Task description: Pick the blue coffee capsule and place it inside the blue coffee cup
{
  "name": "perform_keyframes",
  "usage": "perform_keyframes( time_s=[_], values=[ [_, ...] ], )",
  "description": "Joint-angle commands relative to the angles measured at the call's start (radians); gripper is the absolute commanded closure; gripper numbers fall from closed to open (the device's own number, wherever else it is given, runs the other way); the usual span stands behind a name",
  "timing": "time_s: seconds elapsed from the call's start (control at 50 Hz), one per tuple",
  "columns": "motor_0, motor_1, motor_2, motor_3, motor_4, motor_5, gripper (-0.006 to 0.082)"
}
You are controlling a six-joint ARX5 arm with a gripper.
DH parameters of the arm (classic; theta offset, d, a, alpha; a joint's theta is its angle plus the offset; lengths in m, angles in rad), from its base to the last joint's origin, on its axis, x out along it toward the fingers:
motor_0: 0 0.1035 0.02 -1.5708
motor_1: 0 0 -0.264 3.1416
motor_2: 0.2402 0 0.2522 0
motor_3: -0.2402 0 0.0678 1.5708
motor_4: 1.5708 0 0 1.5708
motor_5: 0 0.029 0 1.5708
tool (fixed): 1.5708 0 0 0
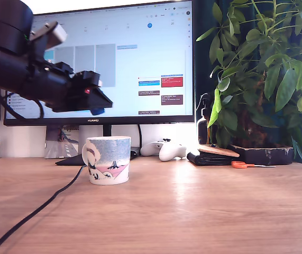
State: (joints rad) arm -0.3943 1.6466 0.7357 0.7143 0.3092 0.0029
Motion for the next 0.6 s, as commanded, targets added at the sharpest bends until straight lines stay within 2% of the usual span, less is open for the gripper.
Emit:
perform_keyframes(
  time_s=[0.0,0.48,0.52,0.58],
  values=[
    [-0.014,0.021,0.029,-0.004,0.011,-0.003,0.0531],
    [-0.034,0.067,0.056,-0.089,0.024,-0.003,0.0530],
    [-0.034,0.067,0.056,-0.097,0.028,-0.003,0.0517],
    [-0.034,0.067,0.056,-0.109,0.034,-0.003,0.0428]
  ],
)
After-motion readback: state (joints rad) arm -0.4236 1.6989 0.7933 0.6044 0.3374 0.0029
